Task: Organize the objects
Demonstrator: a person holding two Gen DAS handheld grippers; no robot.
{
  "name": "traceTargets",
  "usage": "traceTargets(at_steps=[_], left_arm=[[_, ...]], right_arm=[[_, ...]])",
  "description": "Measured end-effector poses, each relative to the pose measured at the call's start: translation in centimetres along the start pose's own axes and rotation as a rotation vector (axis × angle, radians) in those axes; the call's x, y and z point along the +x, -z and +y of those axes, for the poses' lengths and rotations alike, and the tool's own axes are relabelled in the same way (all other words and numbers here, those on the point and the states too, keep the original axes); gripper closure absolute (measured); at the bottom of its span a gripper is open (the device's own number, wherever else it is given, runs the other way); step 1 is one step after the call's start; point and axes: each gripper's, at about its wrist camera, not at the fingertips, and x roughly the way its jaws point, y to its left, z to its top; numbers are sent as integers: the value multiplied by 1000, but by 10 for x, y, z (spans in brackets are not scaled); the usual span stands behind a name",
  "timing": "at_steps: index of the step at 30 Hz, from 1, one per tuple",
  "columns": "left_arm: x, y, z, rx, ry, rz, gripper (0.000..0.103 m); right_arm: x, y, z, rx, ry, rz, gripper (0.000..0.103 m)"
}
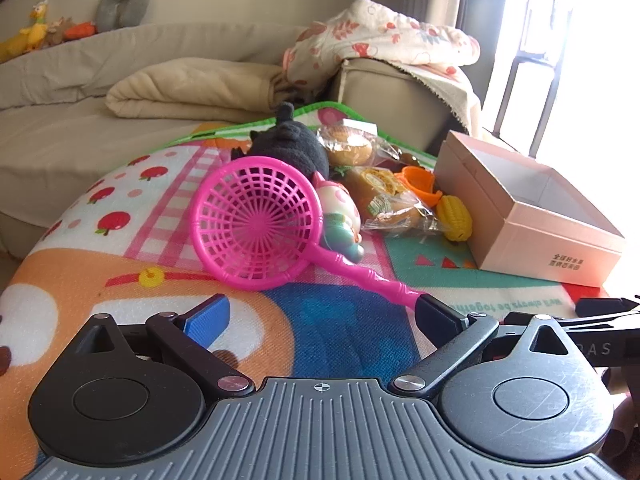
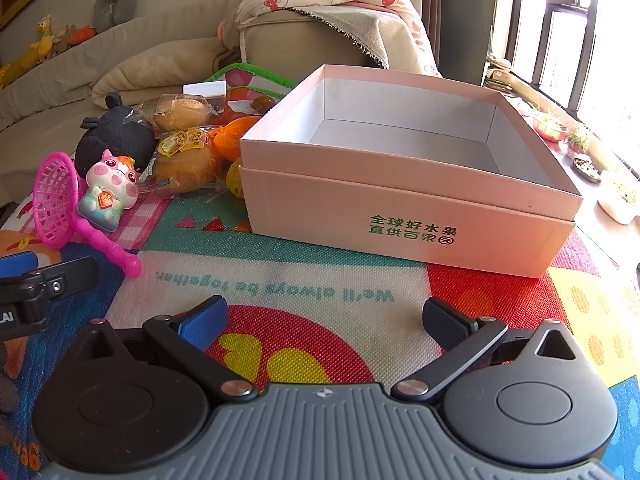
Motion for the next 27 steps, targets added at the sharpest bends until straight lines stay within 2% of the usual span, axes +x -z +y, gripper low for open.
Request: traceTargets(at_steps=[4,6,11,14,17,19,20,21,22,25,27], left_arm=[[-8,-15,30,-169,-14,-44,1],[-5,-23,38,-211,-24,-43,1],[25,-31,29,-203,-5,68,1],[42,-34,22,-204,-55,56,1],[53,-39,16,-174,-52,20,2],[55,-37,19,-155,-28,0,13],[53,-34,22,-146,-2,-7,30],[47,-33,26,-135,58,-22,58],[41,-32,28,-118,95,-29,67],[22,-31,32,-14,113,-15,70],[12,-25,43,20,175,13,72]], right_arm=[[0,-1,0,-6,-5,9,0],[0,-1,-1,-12,-11,11,0],[-1,-1,-2,-22,-26,5,0],[-5,0,-2,-29,-36,3,0],[-7,2,0,-48,-62,-4,0],[-8,1,4,-77,-102,-4,0],[-10,2,7,-90,-97,-15,0],[-14,3,11,-103,-89,-39,0],[-19,4,14,-114,-90,-71,0],[-34,-4,26,-123,-133,-127,0],[-43,-14,37,-134,-182,-158,0]])
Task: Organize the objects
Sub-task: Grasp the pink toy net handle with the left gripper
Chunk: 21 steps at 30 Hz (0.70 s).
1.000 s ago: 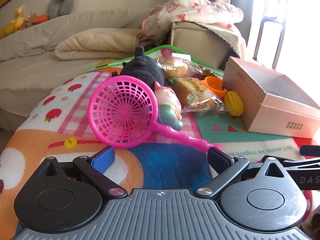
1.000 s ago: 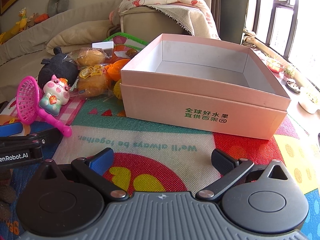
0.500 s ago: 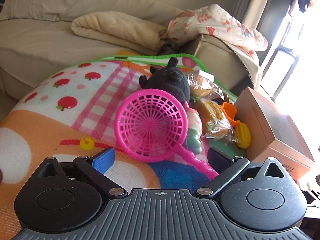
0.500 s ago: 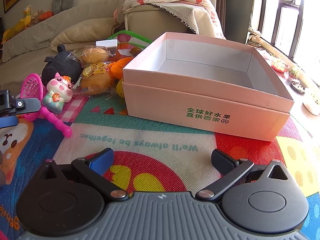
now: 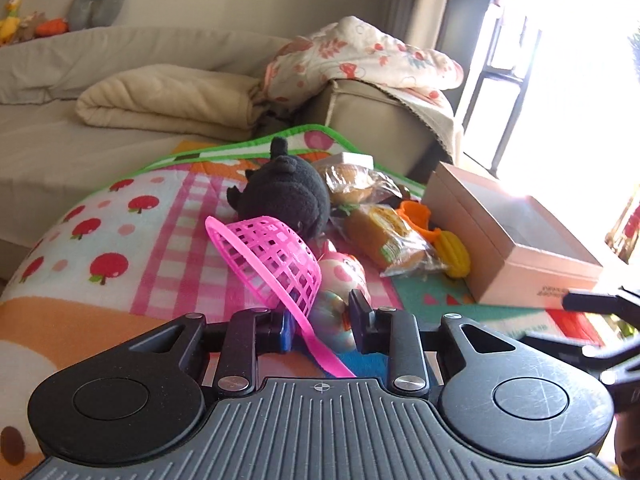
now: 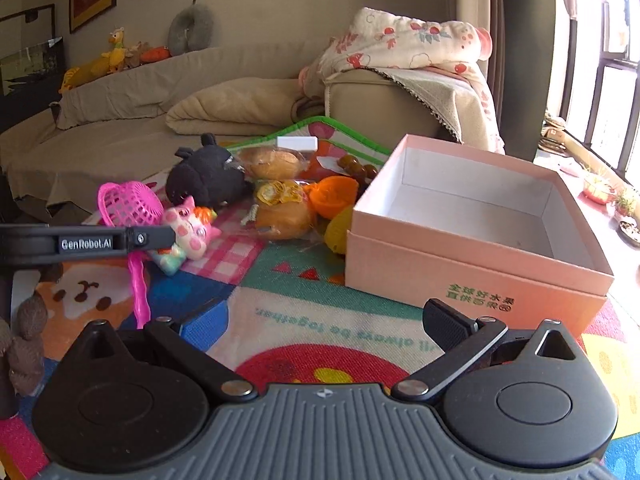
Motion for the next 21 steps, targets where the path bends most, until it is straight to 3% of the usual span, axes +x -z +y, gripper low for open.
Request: traceTargets(at_steps=[3,7,10,13,17,21], left_arm=[[-18,9,18,-22,68,28,72],[-40,20,36,-60,149,58,71],[-50,24,45,-63,143,53,71],[-58,25,58,-82,120,20,70],[-60,24,82,-163,109,9,70],[-58,24,103,-237,114,14,67]], right_arm=[[6,-16,20,-59,-86,-23,0],[37,-32,43,-16,-202,56,0],[43,-30,60,-20,-231,69,0],[36,-20,81,-138,-307,60,0],[33,-3,119,-336,-298,66,0],[37,1,149,-433,-286,55,3]])
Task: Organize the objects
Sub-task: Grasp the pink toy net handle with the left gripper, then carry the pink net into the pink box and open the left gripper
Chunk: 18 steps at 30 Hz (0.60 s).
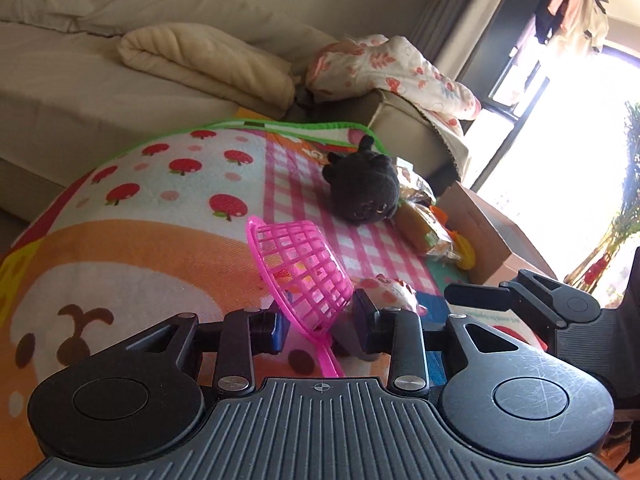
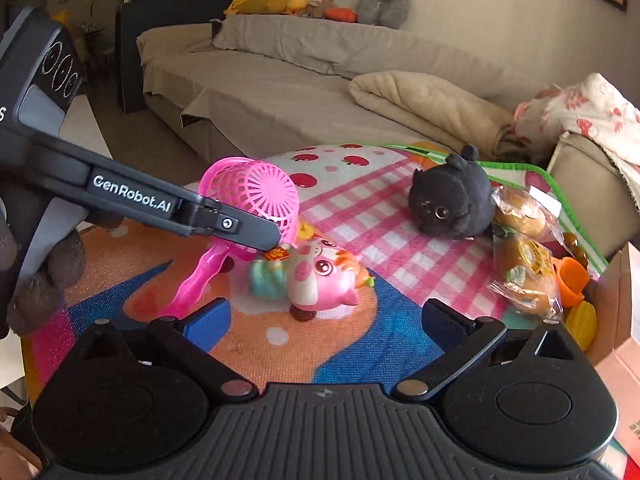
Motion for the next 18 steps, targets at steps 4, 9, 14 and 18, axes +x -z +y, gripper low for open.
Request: traceTargets(at_steps=[4,9,14,18], left_arm=[[0,-2,13,-70,2,-10,67],[4,-3,16,-116,-30,9,72],[3,-4,-14,18,-61,19,91],[0,-4,-64,137,23,11,91]], right_arm=[[16,-9,6,-5,-32,-5,8],[25,-16,-4,101,-23,39,31],[-30,2,-15,93,59,-24,32],[-87,39,-42,154,159,-53,32]])
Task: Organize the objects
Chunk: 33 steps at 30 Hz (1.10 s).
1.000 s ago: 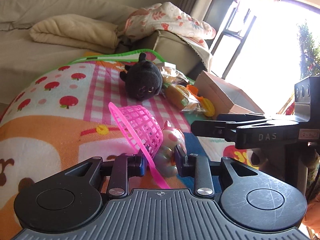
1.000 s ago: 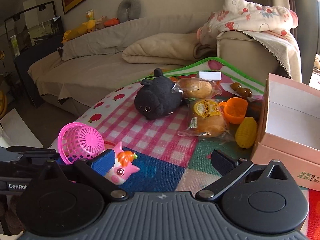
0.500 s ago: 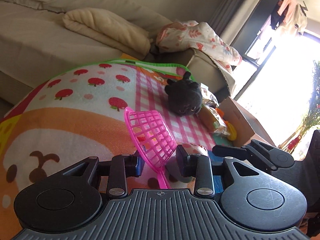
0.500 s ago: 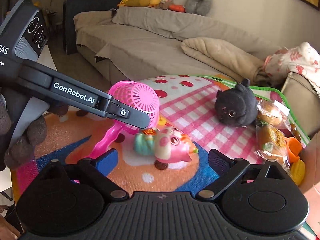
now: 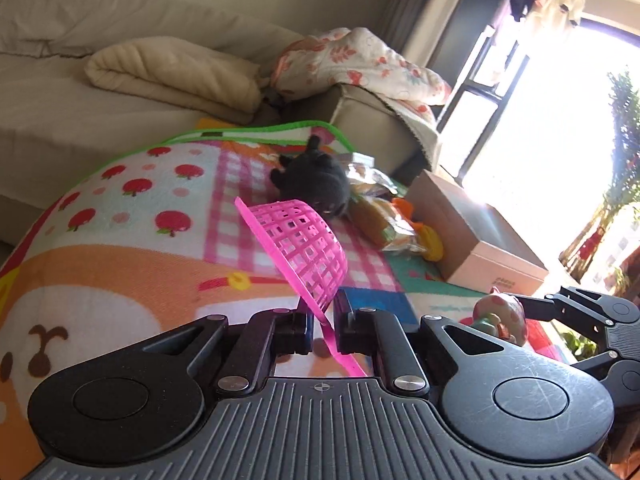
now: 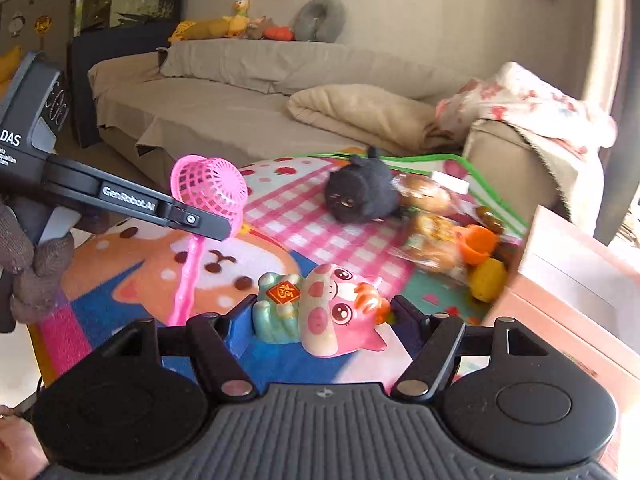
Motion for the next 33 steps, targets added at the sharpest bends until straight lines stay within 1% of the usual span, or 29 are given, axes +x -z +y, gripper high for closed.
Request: traceTargets(at_steps=[2,6,7,8,10,11,13,14,15,16,17,18,19,20,22,25,26,27,28,29,30,31,33], left_arm=[[3,-9,-28,49,51,-10,91],[22,-47,-99,148,225,-30,91],[29,-58,-120,182,257,-43,91],[38,-68,-139,208,286,-54,91],[65,-90,-175,239,359,-54,91],[83,-100,-190,232,398,-41,91],[127,-113,-212,223,466,18,89],[151,-115,-218,245,456,60,83],[171,-114,-221,256,410,92,81],[196,-109,-217,249,307,130,82],[209,-104,-212,239,232,146,82],[217,-98,-205,228,195,151,82],[218,-92,-189,206,191,151,82],[214,-86,-178,180,199,146,82],[198,-74,-157,152,213,132,82],[161,-53,-134,176,192,101,82],[152,-46,-128,187,182,103,82],[142,-37,-122,200,168,115,82],[123,-26,-115,208,153,131,82],[115,-18,-107,202,143,143,82],[111,-13,-100,185,136,153,82],[107,-9,-93,166,129,158,82],[101,-1,-78,101,100,155,82]], right_arm=[[-25,17,-21,48,70,-19,32],[-67,49,-53,162,209,-52,32],[-83,62,-66,199,244,-78,32],[-83,62,-66,199,244,-78,32],[-96,71,-77,228,276,-105,32],[-98,74,-82,247,288,-110,32],[-100,79,-91,284,299,-113,32],[-99,80,-94,297,302,-111,32],[-97,83,-98,323,314,-103,32],[-97,83,-98,326,322,-103,32],[-100,85,-97,316,328,-112,32],[-100,85,-97,316,328,-112,32],[-103,86,-96,297,329,-127,32],[-105,87,-95,278,326,-138,32],[-102,86,-99,279,308,-135,32],[-90,74,-109,298,298,-114,32],[-87,70,-111,301,302,-115,32],[-82,55,-117,298,313,-120,32],[-82,55,-117,298,313,-120,32],[-77,39,-124,277,324,-138,32],[-73,31,-127,263,329,-148,32],[-73,31,-127,263,329,-148,32],[-63,11,-139,246,349,-161,32]])
